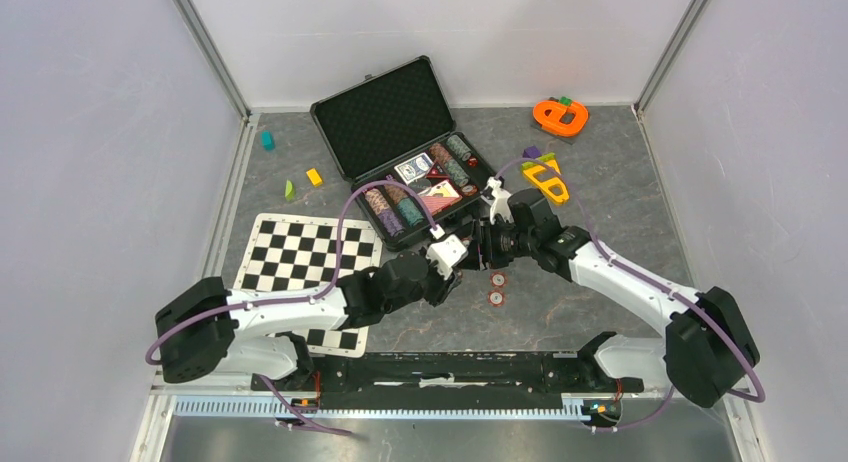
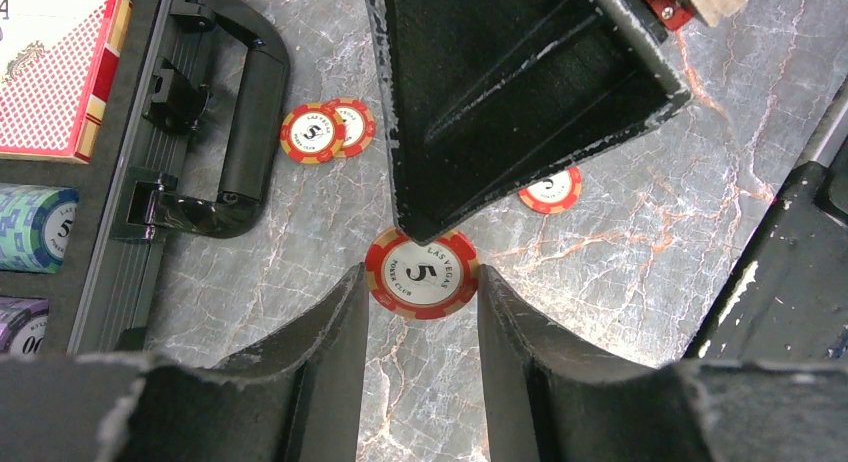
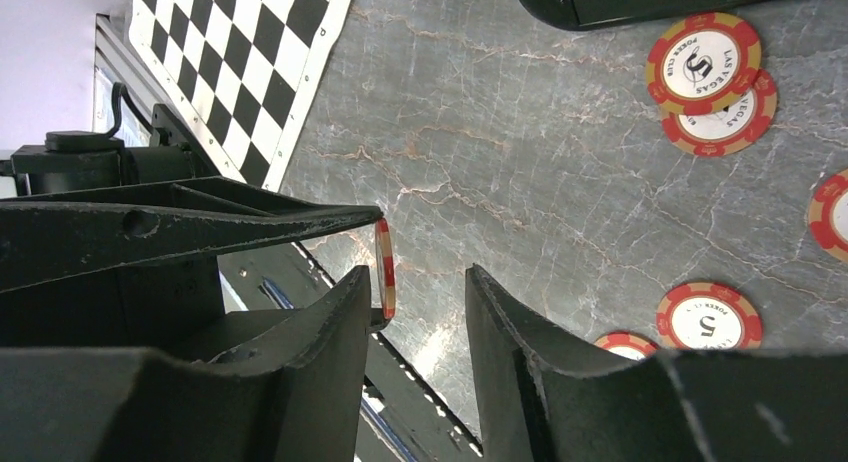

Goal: Pack up texas hold em set

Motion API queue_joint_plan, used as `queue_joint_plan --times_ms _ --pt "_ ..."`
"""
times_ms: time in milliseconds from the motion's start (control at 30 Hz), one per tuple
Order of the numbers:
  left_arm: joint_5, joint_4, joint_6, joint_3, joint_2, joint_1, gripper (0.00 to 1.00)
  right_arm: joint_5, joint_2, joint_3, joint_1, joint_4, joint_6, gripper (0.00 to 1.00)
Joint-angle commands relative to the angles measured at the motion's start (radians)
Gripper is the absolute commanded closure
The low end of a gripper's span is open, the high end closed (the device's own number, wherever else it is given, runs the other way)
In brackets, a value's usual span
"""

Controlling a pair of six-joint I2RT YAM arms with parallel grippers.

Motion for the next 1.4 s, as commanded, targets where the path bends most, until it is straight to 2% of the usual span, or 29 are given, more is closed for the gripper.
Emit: queue_joint_plan --times_ms 0,133,367,433,567,633,733,867,933,1033,1367 --pt "-0.029 0.065 0.051 0.031 0.013 -0.01 0.69 -0.049 0.018 -0.014 0.002 0.062 0.01 0.57" --pt "-0.03 0.071 0.059 0.039 0.022 -0.013 0.69 -0.073 0.029 -0.024 0.002 0.084 0.014 0.59" --pt "-0.04 0.06 0.069 0.073 0.061 -0.013 0.69 -0.139 0.055 -0.032 0.002 0.123 0.022 0.74" --pt "-0.037 0.068 0.069 0.075 0.063 -0.014 0.69 -0.144 0.061 -0.034 0.002 0.128 0.027 0.75" --pt "-0.041 0.09 0.06 0.074 0.065 -0.014 0.62 -0.138 0.062 -0.032 -0.002 0.136 0.03 1.0" --pt "-0.044 0.088 0.054 0.073 0.06 -0.013 0.53 -0.122 0.058 -0.031 -0.013 0.132 0.031 1.0" --pt "-0.065 0.09 0.039 0.059 0.038 -0.014 0.33 -0.048 0.041 -0.017 -0.051 0.113 0.018 1.0" --pt "-0.159 0.097 -0.013 0.021 -0.027 -0.014 0.17 0.092 0.059 0.022 -0.133 0.065 -0.012 1.0" --pt "-0.219 0.071 -0.073 0.011 -0.078 -0.013 0.01 0.15 0.07 0.034 -0.161 0.071 0.004 1.0" --pt "-0.273 0.0 -0.18 0.009 -0.197 -0.013 0.0 0.249 0.087 0.05 -0.179 0.094 0.056 1.0" --pt "-0.358 -0.22 -0.527 0.059 -0.642 -0.012 0.0 0.345 0.204 0.104 -0.185 0.287 0.239 1.0"
